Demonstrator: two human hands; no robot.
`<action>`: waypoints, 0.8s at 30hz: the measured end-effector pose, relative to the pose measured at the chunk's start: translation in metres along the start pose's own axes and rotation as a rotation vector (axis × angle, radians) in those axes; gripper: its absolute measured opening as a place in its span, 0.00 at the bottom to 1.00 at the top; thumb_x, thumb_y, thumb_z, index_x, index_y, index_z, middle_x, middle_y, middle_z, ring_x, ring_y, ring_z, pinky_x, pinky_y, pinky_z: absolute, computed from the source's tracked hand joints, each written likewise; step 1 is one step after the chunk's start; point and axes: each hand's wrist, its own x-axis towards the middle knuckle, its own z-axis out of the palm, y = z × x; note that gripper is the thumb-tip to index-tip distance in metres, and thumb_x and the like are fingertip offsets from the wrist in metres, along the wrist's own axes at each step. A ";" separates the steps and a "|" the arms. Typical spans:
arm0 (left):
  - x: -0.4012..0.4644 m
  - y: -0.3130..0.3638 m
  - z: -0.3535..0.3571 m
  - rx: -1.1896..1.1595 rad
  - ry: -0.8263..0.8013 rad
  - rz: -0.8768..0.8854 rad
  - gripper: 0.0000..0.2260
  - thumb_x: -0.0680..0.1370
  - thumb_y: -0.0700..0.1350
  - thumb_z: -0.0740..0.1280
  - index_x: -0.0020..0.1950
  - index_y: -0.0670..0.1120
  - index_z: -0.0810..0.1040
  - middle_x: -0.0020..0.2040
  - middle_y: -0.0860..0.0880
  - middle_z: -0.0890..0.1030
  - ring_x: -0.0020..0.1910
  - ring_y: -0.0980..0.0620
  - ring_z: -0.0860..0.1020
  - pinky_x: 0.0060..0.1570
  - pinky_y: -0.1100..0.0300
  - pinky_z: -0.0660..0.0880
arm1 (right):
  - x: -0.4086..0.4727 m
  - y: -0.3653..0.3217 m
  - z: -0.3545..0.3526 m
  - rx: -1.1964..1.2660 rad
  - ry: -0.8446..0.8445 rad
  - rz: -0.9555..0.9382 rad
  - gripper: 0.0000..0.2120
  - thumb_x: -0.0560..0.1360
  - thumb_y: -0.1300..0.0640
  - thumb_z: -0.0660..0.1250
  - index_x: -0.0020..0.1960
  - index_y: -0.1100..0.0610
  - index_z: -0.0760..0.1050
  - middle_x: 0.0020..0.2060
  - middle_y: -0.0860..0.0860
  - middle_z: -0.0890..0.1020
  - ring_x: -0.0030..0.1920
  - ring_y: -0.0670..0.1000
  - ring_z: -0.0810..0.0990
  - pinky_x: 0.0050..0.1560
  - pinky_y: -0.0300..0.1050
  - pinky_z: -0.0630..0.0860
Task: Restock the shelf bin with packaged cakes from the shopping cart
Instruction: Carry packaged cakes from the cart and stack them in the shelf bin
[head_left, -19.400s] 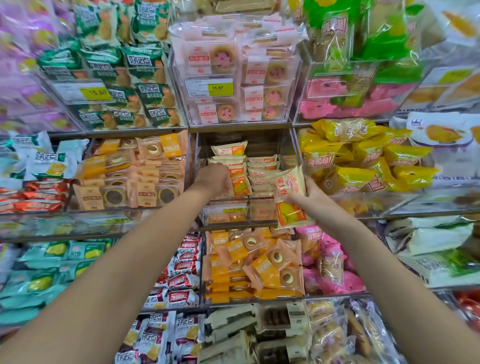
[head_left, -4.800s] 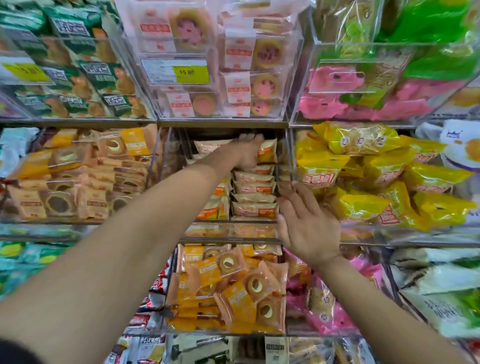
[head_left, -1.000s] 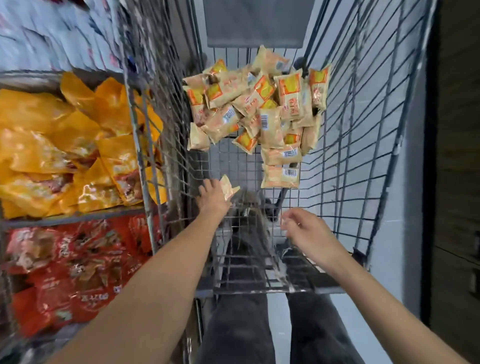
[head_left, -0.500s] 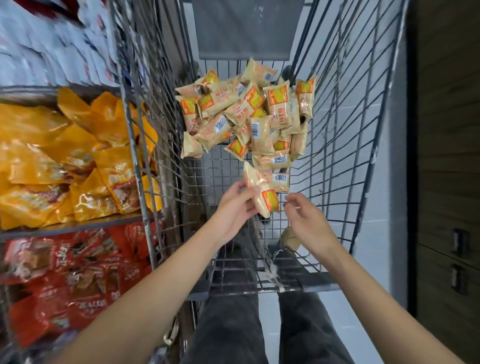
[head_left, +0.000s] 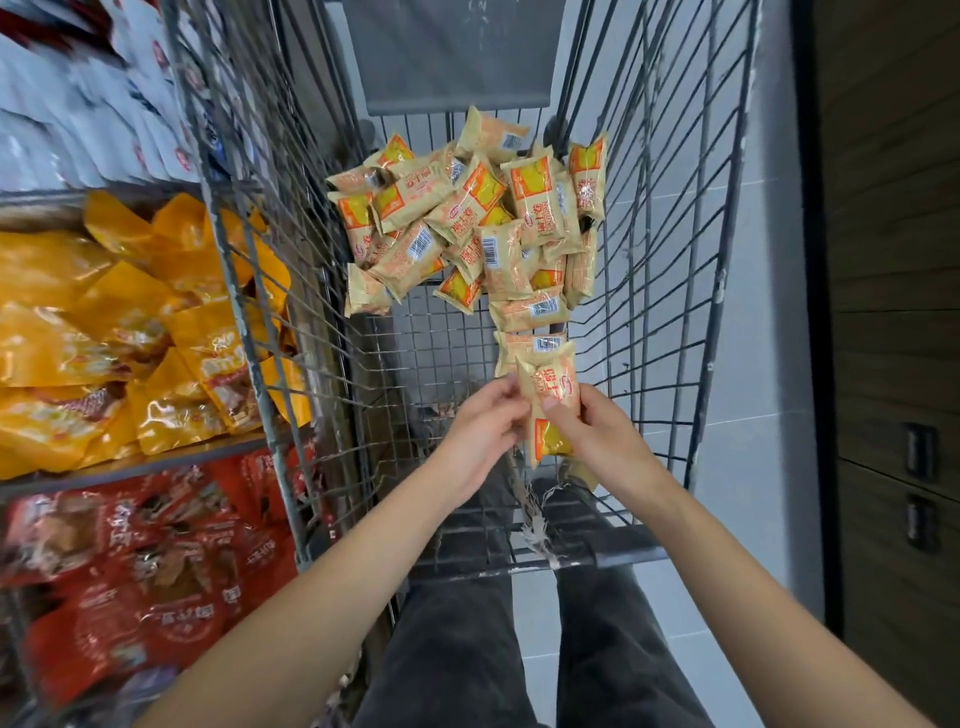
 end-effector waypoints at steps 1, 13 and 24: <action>0.003 -0.001 -0.004 0.082 0.056 -0.004 0.13 0.79 0.34 0.59 0.64 0.38 0.72 0.60 0.39 0.78 0.59 0.44 0.78 0.60 0.51 0.74 | 0.001 0.002 -0.001 -0.027 0.030 0.011 0.03 0.77 0.47 0.63 0.50 0.41 0.73 0.45 0.40 0.81 0.45 0.39 0.80 0.42 0.36 0.72; 0.124 -0.006 -0.024 1.714 -0.049 0.548 0.24 0.78 0.40 0.62 0.73 0.42 0.61 0.73 0.44 0.61 0.72 0.45 0.59 0.71 0.50 0.59 | -0.006 0.033 -0.003 0.108 0.227 0.223 0.04 0.78 0.52 0.64 0.52 0.50 0.72 0.42 0.45 0.80 0.41 0.43 0.79 0.33 0.35 0.72; 0.149 -0.027 -0.020 1.582 0.079 0.327 0.26 0.75 0.39 0.64 0.69 0.41 0.57 0.62 0.40 0.71 0.58 0.40 0.73 0.52 0.49 0.73 | 0.000 0.041 -0.006 0.217 0.253 0.287 0.09 0.77 0.51 0.64 0.56 0.52 0.74 0.47 0.50 0.82 0.47 0.51 0.82 0.54 0.54 0.78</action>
